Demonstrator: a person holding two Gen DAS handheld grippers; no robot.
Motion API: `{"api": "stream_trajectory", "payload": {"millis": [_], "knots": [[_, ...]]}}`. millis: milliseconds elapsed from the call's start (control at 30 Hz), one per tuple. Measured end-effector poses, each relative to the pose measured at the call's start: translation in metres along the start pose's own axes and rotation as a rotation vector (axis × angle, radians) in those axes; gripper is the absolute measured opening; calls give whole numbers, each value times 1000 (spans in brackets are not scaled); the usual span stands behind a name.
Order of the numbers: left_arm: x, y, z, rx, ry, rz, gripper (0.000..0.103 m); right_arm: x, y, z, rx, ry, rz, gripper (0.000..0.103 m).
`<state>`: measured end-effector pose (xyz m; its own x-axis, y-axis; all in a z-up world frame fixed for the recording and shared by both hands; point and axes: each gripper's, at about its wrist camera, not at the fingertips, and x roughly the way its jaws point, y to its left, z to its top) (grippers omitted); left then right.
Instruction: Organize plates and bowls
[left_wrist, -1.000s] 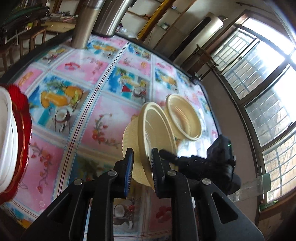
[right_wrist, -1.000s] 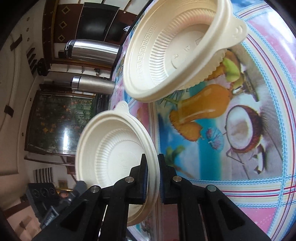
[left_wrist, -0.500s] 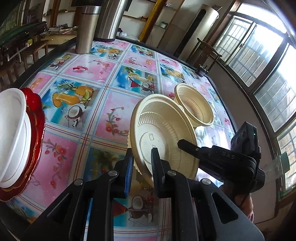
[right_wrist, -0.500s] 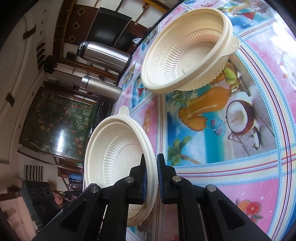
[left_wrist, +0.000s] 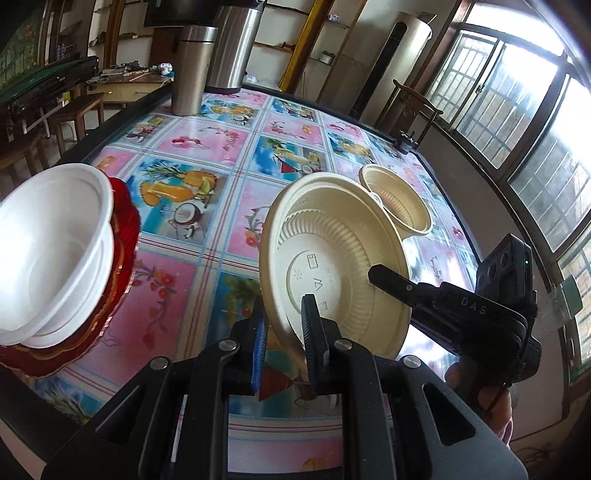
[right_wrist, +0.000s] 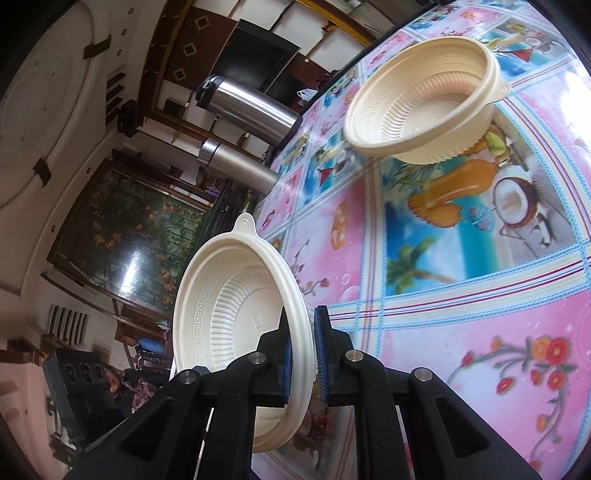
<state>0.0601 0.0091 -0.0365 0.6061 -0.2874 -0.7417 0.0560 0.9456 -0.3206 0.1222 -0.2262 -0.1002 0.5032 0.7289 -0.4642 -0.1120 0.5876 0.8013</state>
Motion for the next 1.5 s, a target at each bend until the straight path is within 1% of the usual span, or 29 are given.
{"api": "stream_trajectory", "payload": {"millis": [167, 467, 733, 1067, 1233, 1500], "knots": [[-13, 12, -3, -4, -21, 7, 15, 7, 10, -10, 1, 1, 33, 13], [-30, 34, -8, -20, -47, 15, 15, 12, 27, -27, 15, 18, 62, 16], [-49, 52, -10, -37, -95, 25, 15, 11, 64, -37, -55, 12, 62, 16], [-74, 77, -3, -69, -166, 44, 15, 19, 118, -46, -135, 22, 64, 16], [-84, 93, -1, -88, -193, 61, 15, 30, 139, -49, -161, 38, 68, 16], [-91, 122, 4, -119, -213, 95, 15, 57, 173, -52, -203, 69, 67, 17]]}}
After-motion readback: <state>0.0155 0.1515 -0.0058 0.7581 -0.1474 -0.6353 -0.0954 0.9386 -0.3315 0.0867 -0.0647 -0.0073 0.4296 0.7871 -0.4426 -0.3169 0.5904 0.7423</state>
